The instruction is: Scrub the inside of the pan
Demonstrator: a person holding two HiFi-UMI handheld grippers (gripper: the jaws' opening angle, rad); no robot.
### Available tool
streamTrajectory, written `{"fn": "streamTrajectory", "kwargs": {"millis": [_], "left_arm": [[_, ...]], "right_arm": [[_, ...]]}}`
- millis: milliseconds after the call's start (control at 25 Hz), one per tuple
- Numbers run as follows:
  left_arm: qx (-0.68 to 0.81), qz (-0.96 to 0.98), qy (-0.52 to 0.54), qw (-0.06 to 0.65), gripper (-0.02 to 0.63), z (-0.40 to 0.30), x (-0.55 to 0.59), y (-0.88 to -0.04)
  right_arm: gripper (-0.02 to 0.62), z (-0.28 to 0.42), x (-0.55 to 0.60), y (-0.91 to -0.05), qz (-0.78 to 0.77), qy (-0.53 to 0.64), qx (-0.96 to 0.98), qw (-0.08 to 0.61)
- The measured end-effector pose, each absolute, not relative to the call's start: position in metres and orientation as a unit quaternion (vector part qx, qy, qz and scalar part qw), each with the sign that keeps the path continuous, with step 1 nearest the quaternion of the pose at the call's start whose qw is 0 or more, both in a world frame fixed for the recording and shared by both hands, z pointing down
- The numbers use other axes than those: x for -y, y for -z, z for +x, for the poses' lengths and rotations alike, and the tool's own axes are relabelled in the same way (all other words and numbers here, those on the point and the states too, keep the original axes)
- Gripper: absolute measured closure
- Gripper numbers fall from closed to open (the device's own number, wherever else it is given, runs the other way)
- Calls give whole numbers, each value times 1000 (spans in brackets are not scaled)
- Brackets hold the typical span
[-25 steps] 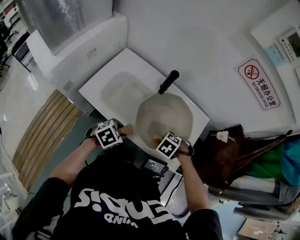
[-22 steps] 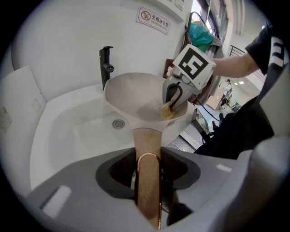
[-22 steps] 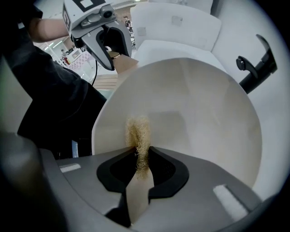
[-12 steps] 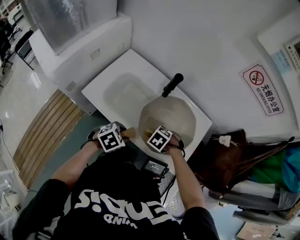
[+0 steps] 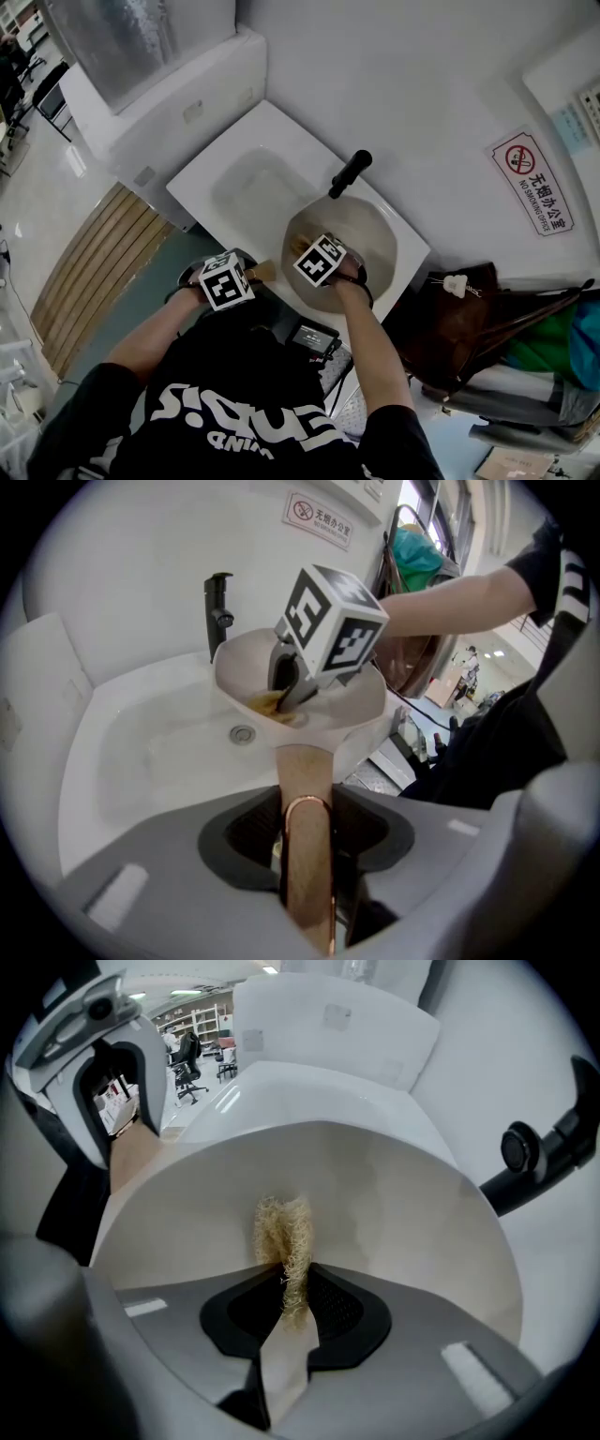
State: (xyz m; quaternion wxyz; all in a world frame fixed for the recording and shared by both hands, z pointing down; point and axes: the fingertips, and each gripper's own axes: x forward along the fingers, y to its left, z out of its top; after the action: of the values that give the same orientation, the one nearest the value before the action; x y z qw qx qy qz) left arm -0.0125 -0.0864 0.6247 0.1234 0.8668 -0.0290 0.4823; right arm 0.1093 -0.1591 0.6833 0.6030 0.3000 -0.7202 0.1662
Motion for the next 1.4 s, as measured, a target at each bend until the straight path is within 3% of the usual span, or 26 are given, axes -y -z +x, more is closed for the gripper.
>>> {"fn": "streamTrajectory", "kwargs": {"millis": [640, 1400], "left_arm": [[22, 863, -485, 136, 443, -18, 84, -629], [21, 862, -489, 129, 445, -22, 88, -628]], "right_arm": [[522, 170, 240, -675, 430, -64, 650, 623], [522, 242, 218, -669, 433, -42, 573, 695]]}}
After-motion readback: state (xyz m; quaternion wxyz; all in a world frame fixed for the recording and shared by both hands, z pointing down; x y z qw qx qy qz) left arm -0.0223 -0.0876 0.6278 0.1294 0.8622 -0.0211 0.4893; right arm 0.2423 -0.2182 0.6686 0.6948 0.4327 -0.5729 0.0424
